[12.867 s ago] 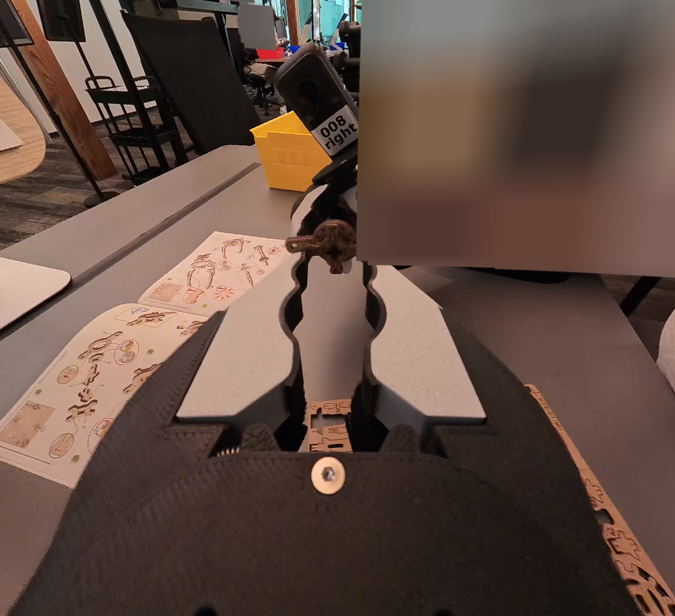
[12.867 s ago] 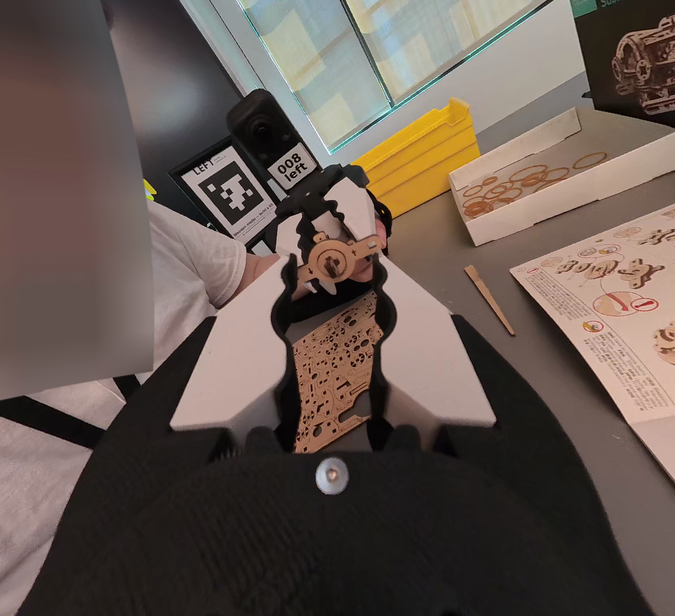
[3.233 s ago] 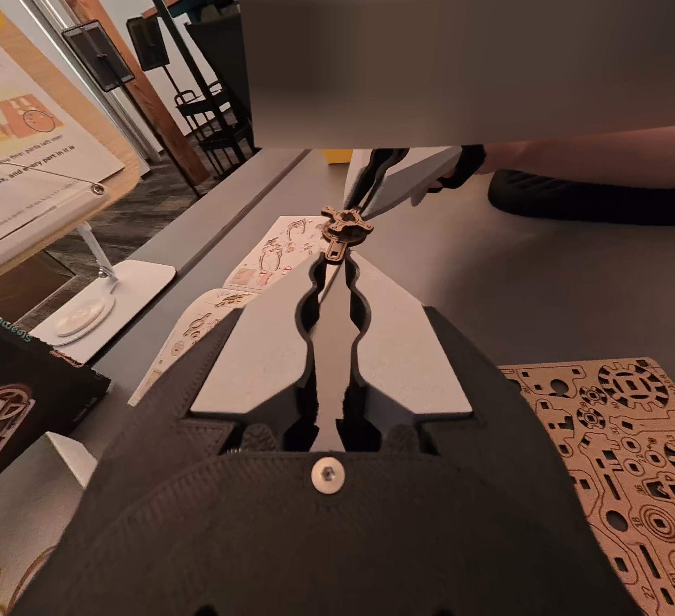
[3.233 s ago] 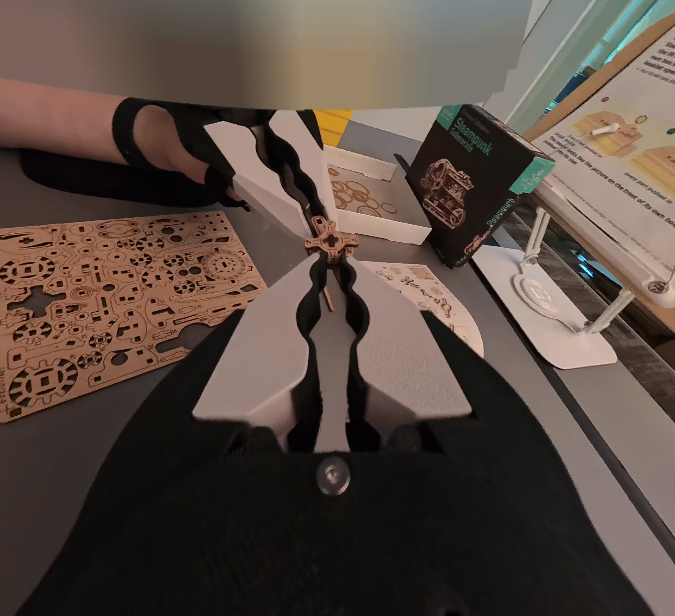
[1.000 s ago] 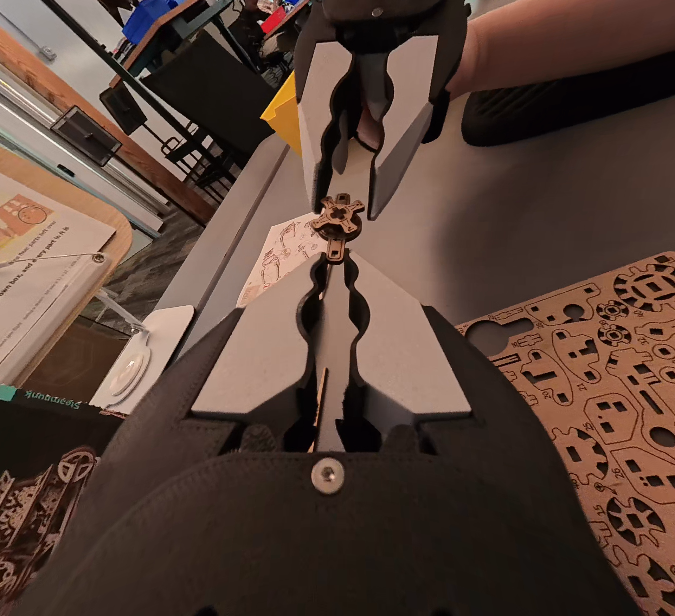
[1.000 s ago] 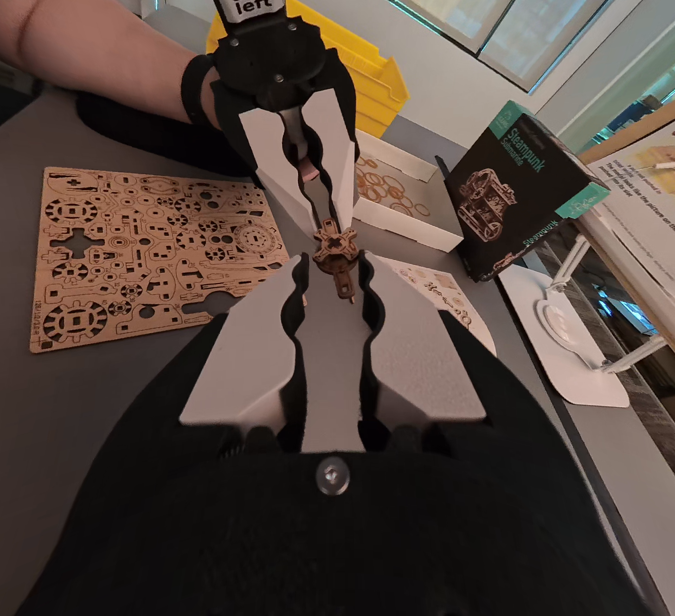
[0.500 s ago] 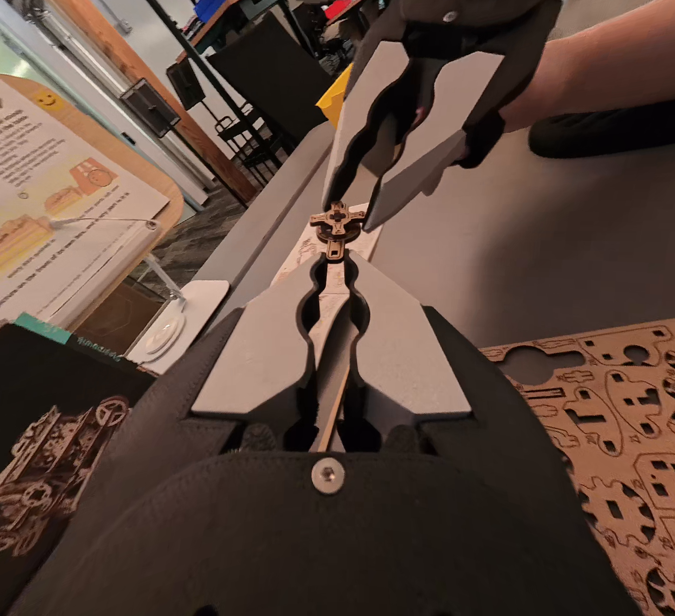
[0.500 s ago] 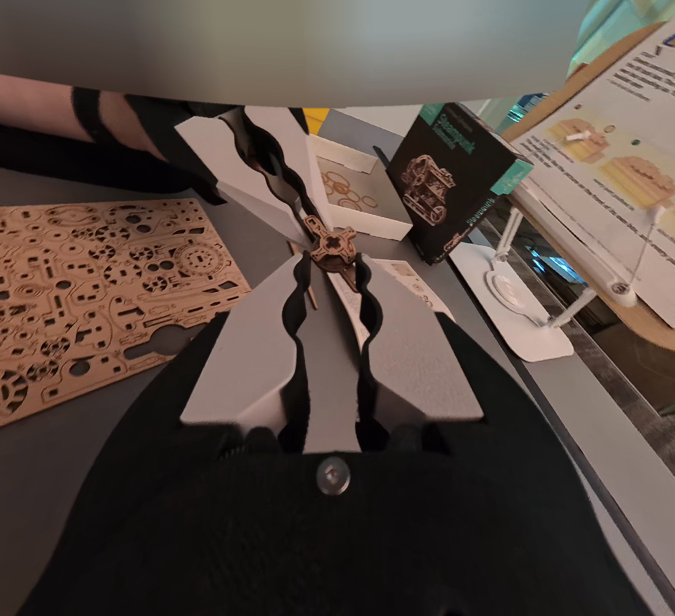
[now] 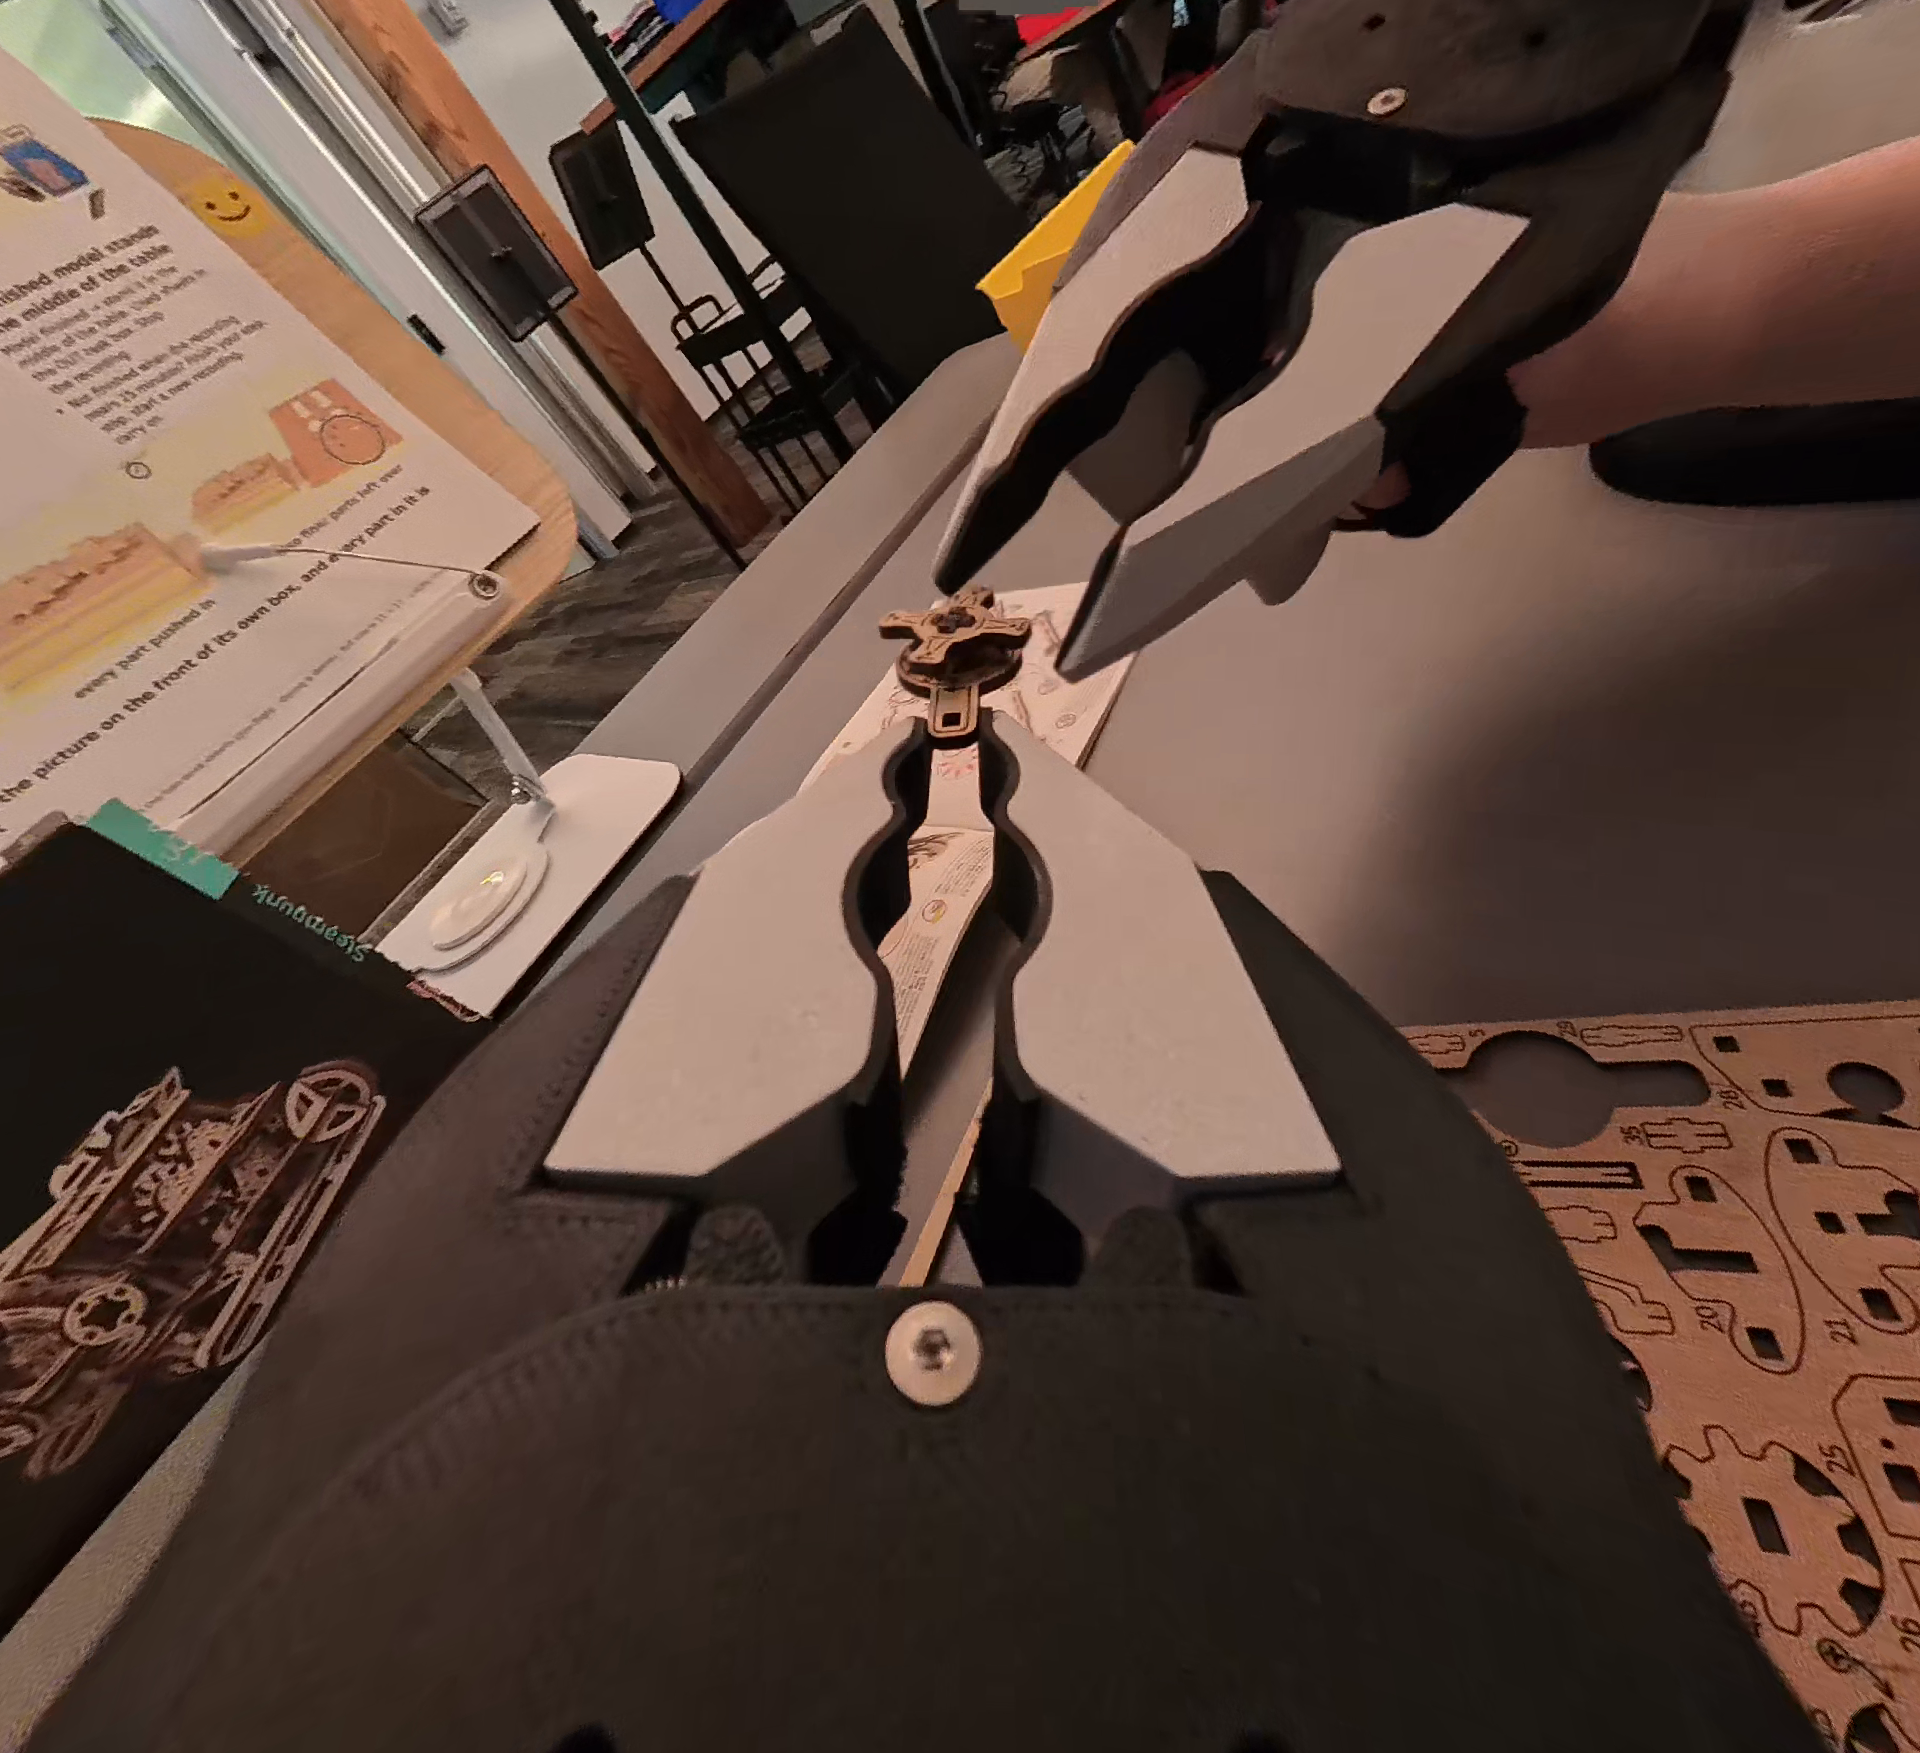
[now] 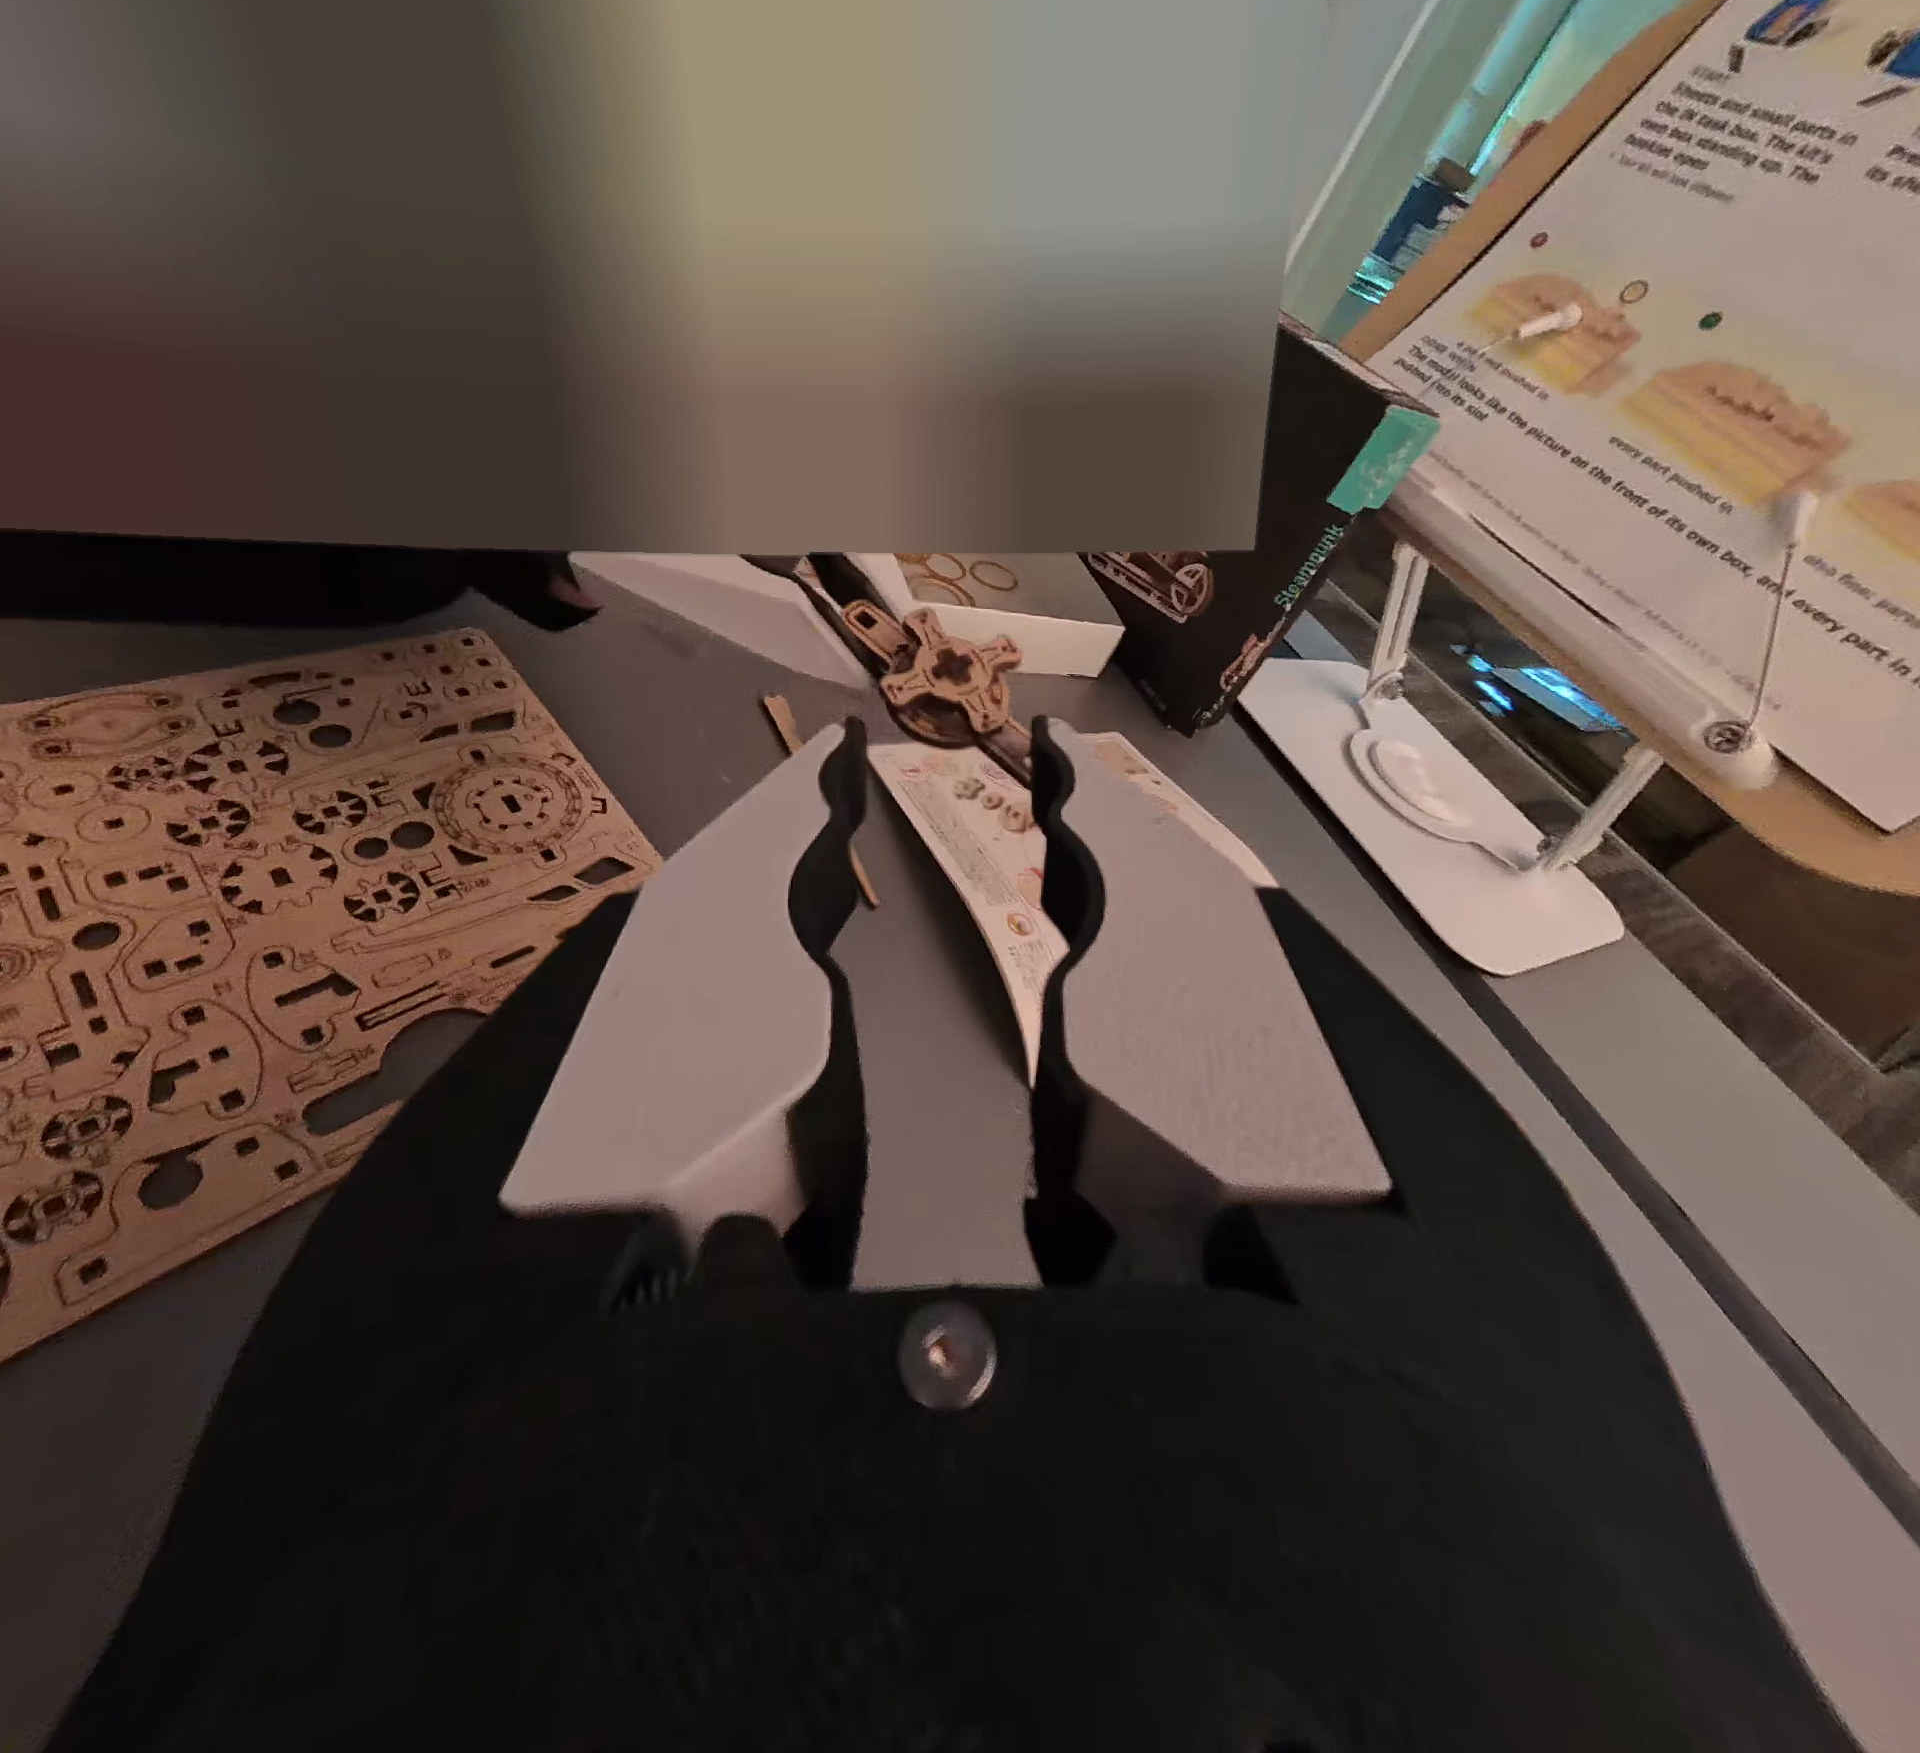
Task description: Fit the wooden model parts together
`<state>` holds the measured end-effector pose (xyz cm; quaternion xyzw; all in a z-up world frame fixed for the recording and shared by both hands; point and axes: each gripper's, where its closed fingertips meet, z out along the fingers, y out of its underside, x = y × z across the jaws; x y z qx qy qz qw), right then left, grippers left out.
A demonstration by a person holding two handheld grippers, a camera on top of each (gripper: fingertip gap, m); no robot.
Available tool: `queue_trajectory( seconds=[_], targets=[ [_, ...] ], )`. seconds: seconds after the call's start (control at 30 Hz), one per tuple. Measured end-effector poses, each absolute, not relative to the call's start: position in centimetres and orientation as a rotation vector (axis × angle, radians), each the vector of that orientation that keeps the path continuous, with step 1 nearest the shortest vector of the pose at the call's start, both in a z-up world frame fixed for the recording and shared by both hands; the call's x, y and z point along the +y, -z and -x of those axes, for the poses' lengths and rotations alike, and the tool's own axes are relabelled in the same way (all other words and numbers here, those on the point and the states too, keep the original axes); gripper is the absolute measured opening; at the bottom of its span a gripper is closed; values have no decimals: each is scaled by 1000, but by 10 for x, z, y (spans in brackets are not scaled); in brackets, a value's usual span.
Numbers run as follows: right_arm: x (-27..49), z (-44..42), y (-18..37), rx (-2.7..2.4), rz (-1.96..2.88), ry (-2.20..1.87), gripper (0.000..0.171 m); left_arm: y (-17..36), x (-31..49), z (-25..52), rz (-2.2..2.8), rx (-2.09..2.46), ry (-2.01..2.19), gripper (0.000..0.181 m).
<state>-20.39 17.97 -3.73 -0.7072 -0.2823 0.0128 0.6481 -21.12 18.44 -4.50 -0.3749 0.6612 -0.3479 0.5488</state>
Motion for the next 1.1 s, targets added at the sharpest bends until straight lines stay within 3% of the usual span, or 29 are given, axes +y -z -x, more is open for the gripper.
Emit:
queue_trajectory(
  seconds=[0.1, 0.67, 1.1],
  targets=[
    [177, 211, 35, -651, 1594, -97, 37, 46, 182, 212, 865, 1585, 831, 7],
    [177, 206, 34, -581, 1623, -186, 8, 46, 182, 212, 826, 1589, 764, 7],
    [188, 202, 41, -371, 1716, -262, 6, 50, 193, 209, 764, 1565, 462, 7]
  ],
)
